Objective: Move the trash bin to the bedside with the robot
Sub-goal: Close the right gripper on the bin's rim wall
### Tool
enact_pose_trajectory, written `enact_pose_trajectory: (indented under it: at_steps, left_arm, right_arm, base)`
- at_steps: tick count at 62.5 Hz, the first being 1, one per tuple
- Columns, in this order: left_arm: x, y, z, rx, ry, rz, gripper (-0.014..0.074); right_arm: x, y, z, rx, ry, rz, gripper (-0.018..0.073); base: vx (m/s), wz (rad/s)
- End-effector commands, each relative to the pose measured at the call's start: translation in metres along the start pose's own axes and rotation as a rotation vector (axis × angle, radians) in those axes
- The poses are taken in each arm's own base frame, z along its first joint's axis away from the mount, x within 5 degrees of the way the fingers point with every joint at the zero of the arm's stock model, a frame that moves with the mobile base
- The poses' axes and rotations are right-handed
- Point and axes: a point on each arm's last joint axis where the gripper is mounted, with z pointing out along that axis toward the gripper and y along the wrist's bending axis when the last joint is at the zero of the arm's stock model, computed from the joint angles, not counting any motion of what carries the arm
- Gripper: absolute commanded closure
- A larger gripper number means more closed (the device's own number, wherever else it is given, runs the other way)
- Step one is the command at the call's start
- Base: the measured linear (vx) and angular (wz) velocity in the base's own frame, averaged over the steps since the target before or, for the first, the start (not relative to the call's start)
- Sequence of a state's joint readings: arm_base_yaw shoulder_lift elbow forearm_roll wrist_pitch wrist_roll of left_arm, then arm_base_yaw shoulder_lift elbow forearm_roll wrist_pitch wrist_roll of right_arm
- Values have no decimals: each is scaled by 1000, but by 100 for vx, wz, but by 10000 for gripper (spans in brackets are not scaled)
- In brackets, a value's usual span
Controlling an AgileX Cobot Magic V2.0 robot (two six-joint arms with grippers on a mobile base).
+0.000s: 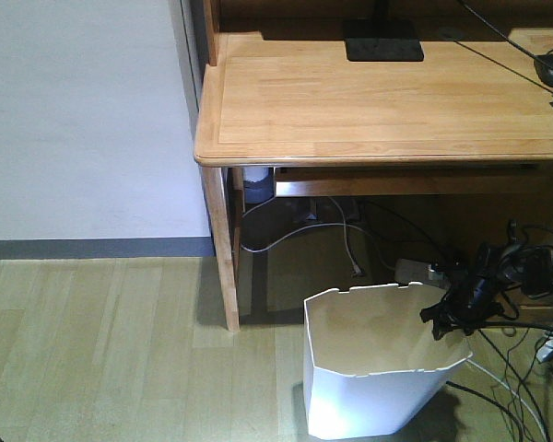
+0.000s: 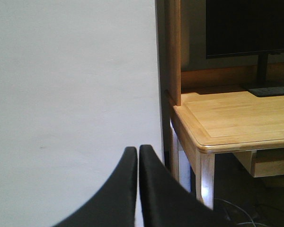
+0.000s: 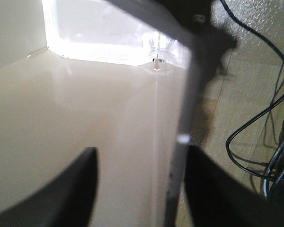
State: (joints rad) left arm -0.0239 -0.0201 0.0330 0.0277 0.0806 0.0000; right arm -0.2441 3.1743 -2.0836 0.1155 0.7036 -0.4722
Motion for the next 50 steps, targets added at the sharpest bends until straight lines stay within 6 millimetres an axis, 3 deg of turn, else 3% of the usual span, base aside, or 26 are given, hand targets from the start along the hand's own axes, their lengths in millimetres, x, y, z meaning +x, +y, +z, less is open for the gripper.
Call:
enact_pose_trajectory:
  at_steps: [1, 5, 38, 50]
  left_arm:
    - [-3, 0, 0, 4, -70, -24, 603]
    - [-3, 0, 0, 4, -70, -24, 603]
    - [-3, 0, 0, 4, -70, -24, 603]
    - [-3, 0, 0, 4, -70, -24, 603]
  right_arm:
    - [-22, -8, -37, 20, -77, 23, 438]
    - [-24, -8, -38, 11, -87, 26, 575]
    - [-35, 16, -44, -248, -211, -19, 563]
    - [-42, 22, -61, -332, -251, -33, 563]
  base:
    - [0, 0]
    - [0, 0]
    - [0, 0]
    - [0, 0]
